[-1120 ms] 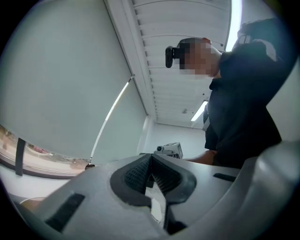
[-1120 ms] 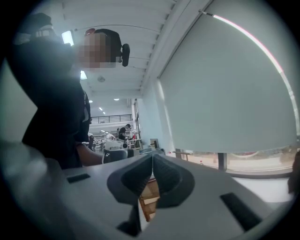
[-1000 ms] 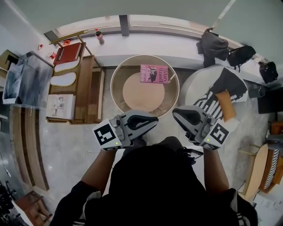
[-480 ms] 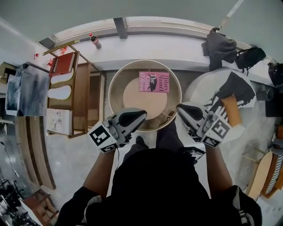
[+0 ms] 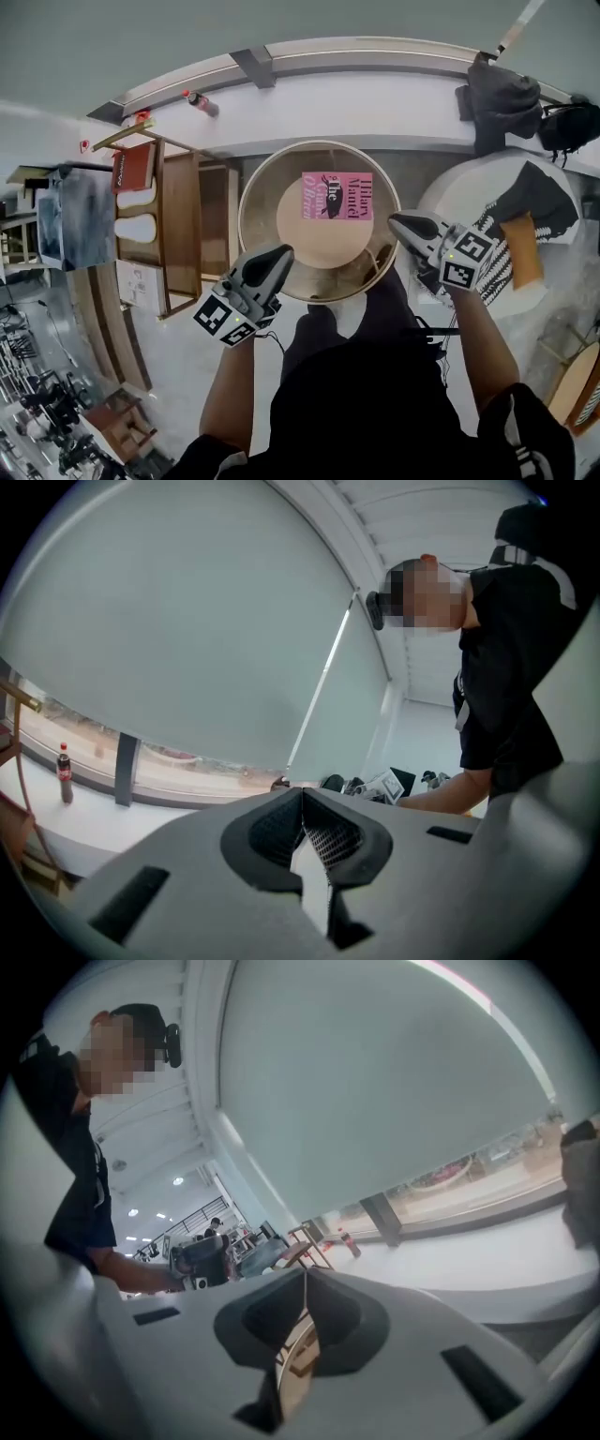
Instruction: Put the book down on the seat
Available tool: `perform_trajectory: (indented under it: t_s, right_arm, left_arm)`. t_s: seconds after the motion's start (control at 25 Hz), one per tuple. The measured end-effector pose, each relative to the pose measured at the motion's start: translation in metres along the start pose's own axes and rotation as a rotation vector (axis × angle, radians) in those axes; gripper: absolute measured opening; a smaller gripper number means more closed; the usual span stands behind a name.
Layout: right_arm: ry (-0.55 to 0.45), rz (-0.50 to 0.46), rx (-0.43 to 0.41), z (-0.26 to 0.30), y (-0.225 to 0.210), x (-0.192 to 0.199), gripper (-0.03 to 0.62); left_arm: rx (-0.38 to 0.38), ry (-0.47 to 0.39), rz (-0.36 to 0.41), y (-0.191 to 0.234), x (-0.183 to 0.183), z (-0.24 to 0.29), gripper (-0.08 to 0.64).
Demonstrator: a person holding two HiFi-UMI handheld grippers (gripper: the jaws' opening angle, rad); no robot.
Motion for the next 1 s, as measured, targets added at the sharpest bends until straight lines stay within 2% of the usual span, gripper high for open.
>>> perform_trajectory:
  t_s: [0.12, 0.24, 0.36, 0.44, 0.6, 0.68, 0.76, 0.88, 1.0]
  right_arm:
    - [-0.029, 0.048, -0.027, 0.015, -0.031, 0.005, 0.029]
    - [-0.092, 0.112, 0.026, 0.034, -0.070, 0.024, 0.034]
    - [-0.058, 0.147, 0.058, 0.057, -0.101, 0.056, 0.108]
    - [-0.022, 0.146, 0.077, 0.074, -0.115, 0.071, 0.115]
    - [0.064, 0.173, 0.130, 0.107, -0.135, 0.105, 0.149]
    - [0.081, 0.203, 0.151, 0.119, -0.144, 0.120, 0.155]
    - [0.082, 0.233, 0.181, 0.125, -0.153, 0.135, 0.156]
    - [0.098, 0.286, 0.245, 0.133, -0.168, 0.157, 0.156]
    - [0.131, 0.313, 0.293, 0.140, -0.182, 0.174, 0.158]
  left_arm:
    - [-0.068, 0.058, -0.078, 0.029, 0.017, 0.013, 0.025]
    - [-0.104, 0.079, -0.130, 0.062, 0.040, 0.022, 0.025]
    - [-0.104, 0.120, -0.193, 0.100, 0.077, 0.032, 0.026]
    - [-0.113, 0.146, -0.226, 0.130, 0.106, 0.037, 0.026]
    - [-0.074, 0.195, -0.306, 0.183, 0.166, 0.053, 0.032]
    - [-0.044, 0.230, -0.319, 0.202, 0.188, 0.064, 0.084]
    - [-0.025, 0.248, -0.318, 0.215, 0.204, 0.074, 0.126]
    - [-0.029, 0.286, -0.309, 0.229, 0.219, 0.085, 0.133]
    - [-0.024, 0.331, -0.345, 0.242, 0.241, 0.095, 0.184]
Point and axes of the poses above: the fingertips, and each gripper's own axes: z forward along the fingers, y to its left, x out of its underside, the point moved 8 cm from there along -z, backward along the fingers, and after that the axes turned 12 degrees about y, right-handed, at the moved point
